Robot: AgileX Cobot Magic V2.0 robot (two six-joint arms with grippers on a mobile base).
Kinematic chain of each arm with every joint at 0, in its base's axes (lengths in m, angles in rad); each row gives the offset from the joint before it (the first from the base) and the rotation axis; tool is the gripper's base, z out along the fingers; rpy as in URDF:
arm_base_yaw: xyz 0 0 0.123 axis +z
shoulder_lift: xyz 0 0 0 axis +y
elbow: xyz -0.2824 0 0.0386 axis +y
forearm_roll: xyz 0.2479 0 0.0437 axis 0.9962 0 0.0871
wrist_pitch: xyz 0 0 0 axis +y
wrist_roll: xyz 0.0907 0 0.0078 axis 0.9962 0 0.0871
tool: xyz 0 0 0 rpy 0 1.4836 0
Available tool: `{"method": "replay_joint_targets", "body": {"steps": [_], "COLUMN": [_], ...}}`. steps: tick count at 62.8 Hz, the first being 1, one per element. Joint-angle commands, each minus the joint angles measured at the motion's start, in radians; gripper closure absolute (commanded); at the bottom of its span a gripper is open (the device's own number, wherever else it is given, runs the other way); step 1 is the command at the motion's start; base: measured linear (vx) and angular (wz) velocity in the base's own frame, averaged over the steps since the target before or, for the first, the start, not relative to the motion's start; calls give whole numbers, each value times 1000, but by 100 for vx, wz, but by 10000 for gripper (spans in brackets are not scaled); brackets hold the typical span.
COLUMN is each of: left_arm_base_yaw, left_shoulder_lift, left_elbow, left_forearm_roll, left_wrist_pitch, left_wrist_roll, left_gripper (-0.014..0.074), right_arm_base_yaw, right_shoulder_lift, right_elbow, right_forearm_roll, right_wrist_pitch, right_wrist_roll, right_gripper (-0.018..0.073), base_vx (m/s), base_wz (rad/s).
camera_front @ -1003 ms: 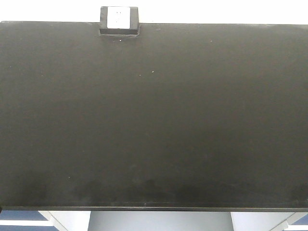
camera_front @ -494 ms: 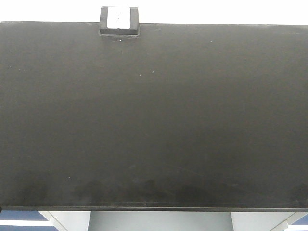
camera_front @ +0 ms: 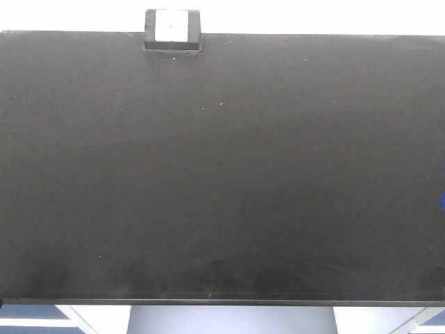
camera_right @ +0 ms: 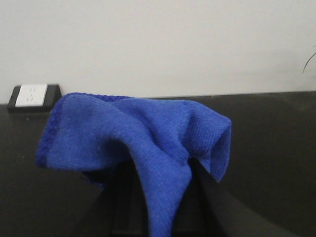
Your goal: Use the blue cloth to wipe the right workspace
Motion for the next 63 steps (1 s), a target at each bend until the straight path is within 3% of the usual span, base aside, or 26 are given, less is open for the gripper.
{"method": "replay_joint_targets", "body": {"steps": [1, 15, 27, 28, 44, 54, 63], "left_arm_base_yaw": [-4, -4, -4, -4, -4, -4, -4], "left_shoulder_lift": [-16, -16, -16, -16, -16, -16, -16], "left_elbow": [30, 30, 30, 30, 30, 30, 30], "left_forearm_roll": [1, 1, 1, 1, 1, 1, 1], "left_wrist_pitch": [-79, -79, -79, -79, -79, -79, -79], "left_wrist_roll": [-8, -8, -8, -8, -8, -8, -8], "left_gripper": [602, 602, 602, 602, 602, 602, 602], "right_arm_base_yaw": [-2, -2, -2, -2, 3, 124, 347], "right_shoulder_lift": [176, 652, 976, 1097, 1295, 1307, 1307], "right_elbow": [-136, -363, -443, -461, -471, -470, -470], "right_forearm_roll": [-17, -49, -56, -56, -49, 1, 73], "right_wrist_pitch": [30, 171, 158, 120, 50, 48, 25], "right_wrist_roll": [-19, -19, -24, -43, -64, -116, -240], "right_gripper": [559, 559, 559, 559, 559, 559, 559], "base_vx": [0, 0, 0, 0, 0, 0, 0], "base_wz": [0, 0, 0, 0, 0, 0, 0]}}
